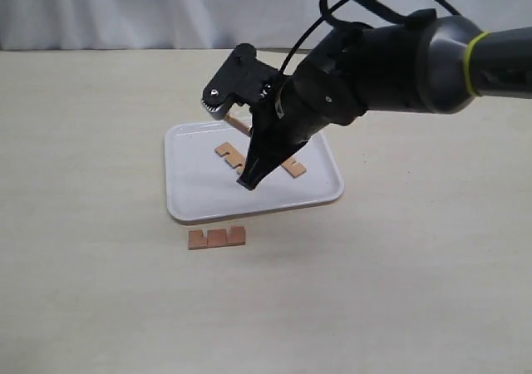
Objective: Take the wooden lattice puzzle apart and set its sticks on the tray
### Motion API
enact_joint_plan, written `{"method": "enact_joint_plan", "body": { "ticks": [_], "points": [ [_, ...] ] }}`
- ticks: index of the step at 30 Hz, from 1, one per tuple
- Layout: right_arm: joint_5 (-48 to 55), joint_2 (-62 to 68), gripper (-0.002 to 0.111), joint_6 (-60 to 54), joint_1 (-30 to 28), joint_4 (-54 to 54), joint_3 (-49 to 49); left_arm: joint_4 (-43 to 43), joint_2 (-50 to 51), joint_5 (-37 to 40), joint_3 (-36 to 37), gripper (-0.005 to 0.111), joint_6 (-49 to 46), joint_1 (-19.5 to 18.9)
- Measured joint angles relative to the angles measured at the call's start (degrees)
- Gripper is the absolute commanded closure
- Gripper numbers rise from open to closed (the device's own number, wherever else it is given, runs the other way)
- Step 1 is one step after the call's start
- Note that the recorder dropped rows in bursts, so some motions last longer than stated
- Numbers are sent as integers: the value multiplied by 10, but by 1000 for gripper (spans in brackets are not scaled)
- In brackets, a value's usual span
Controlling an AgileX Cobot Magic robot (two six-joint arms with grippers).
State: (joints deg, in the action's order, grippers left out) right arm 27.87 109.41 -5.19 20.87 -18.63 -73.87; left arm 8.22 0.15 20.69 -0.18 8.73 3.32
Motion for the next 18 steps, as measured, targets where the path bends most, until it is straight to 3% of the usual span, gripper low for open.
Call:
{"method": "enact_joint_plan", "body": {
  "ticks": [7, 9, 12, 15, 18],
  "points": [
    [49, 73, 103, 137, -41, -38, -34, 0, 0, 0, 0, 107, 0, 0],
    [53, 85, 98, 148, -46, -39, -36, 0, 0, 0, 0, 107, 0, 0],
    [54, 91, 81, 157, -47, -39, -36, 0, 0, 0, 0, 107, 0, 0],
    [54, 91, 56, 163, -47, -39, -39, 0, 0, 0, 0, 107, 0, 0],
    [62, 91, 45, 165, -42, -36, -47, 0, 0, 0, 0, 107, 0, 0]
  ]
}}
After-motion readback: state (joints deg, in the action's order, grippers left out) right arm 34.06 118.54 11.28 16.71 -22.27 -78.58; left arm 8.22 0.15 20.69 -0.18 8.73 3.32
